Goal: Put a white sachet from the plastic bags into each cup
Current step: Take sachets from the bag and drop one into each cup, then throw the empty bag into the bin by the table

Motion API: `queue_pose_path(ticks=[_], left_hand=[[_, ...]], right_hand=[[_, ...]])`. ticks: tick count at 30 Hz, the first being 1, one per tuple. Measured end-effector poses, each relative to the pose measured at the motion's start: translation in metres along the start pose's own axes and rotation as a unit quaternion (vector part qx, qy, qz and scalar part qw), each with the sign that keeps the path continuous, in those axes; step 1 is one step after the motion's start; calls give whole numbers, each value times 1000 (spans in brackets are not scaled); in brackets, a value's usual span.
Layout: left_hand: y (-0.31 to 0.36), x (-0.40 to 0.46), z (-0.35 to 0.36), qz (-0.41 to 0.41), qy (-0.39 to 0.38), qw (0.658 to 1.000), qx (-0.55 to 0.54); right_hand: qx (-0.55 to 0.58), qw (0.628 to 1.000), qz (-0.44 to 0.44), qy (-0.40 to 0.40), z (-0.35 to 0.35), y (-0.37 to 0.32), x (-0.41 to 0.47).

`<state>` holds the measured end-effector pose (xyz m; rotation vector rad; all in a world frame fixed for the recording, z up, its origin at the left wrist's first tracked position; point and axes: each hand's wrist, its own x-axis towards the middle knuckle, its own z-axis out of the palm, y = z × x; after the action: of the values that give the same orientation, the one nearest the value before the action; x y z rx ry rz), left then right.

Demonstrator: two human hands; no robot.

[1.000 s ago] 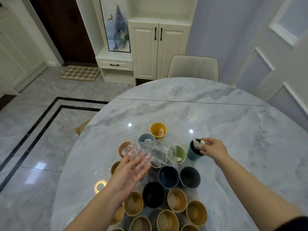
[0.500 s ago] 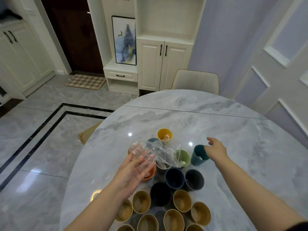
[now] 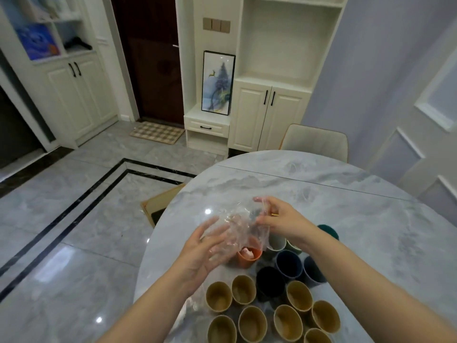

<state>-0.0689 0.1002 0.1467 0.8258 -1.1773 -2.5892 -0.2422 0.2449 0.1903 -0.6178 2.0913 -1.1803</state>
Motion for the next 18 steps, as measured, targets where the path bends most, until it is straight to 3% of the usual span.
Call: queue_pose_path(ticks=[5,8,11,15,18], left_hand=[[27,-25,-35,25,76,988,130],[34,-41,-54,54,107,974,194],[31,-55,-67,77,158,976,128],[15,-67,-84,117,256,959,11],[-1,-85,-92,144,314,938,-8]], right_hand=[[-63,996,-53,-22,24,-44,-12],[57,997,-54,-12,37,-65,-11],[333,941,40,-45,63,-71,-4],[294,924,162,-182,126,-52,-15],[278,925,142,-217,160,-44,-26]])
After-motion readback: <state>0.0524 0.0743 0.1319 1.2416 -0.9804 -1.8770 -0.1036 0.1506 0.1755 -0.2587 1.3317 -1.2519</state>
